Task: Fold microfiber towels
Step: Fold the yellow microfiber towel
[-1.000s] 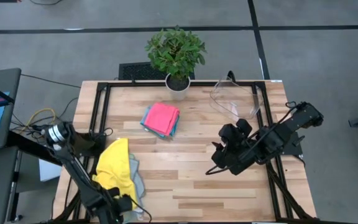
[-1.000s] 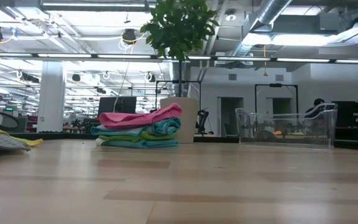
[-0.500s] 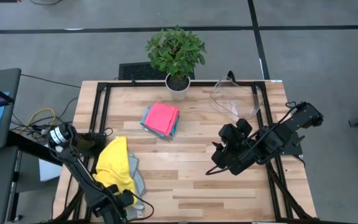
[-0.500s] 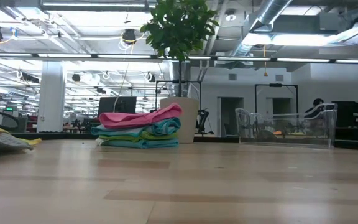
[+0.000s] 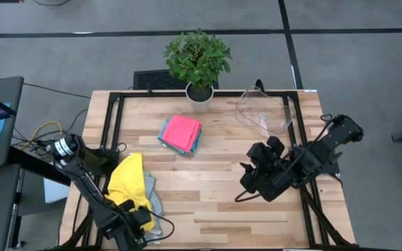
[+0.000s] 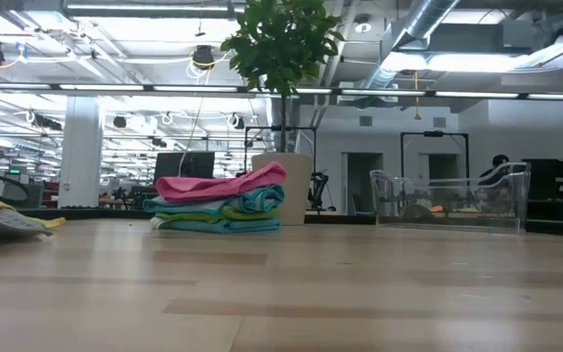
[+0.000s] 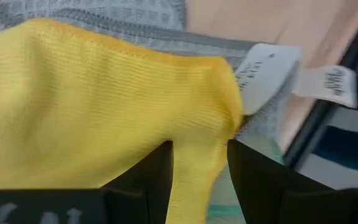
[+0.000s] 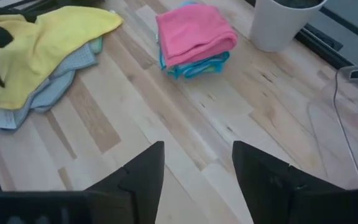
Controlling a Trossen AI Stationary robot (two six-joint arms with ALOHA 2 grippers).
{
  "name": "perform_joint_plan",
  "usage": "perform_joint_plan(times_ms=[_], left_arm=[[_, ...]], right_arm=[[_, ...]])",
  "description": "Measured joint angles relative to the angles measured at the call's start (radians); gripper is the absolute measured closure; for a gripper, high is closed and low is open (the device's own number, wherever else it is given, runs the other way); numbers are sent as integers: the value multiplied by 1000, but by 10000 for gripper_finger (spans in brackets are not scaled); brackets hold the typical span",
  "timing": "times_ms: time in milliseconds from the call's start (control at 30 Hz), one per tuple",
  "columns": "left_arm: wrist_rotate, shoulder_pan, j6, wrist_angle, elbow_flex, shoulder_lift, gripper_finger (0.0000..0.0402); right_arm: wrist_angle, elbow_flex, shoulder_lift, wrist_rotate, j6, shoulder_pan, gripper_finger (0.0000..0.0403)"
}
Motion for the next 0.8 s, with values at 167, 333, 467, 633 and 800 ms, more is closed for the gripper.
perform_joint_plan(times_ms=[167, 333, 467, 633, 800], left_arm=[[10, -1, 25, 23, -4, 5, 257], [56, -17, 10, 28, 0, 5, 257], [51, -38, -30, 29, 0, 5, 257], [-2, -34, -42, 19, 0, 5, 257], [-12, -28, -15, 26, 0, 23, 257]], right_arm=[[-1, 0, 1, 0, 0, 4, 188], [-4, 0, 1, 1, -1, 4, 189], [-18, 0, 1, 1, -1, 4, 189], [-23, 0, 1, 2, -1, 4, 189], [-24, 0, 1, 2, -1, 4, 189]])
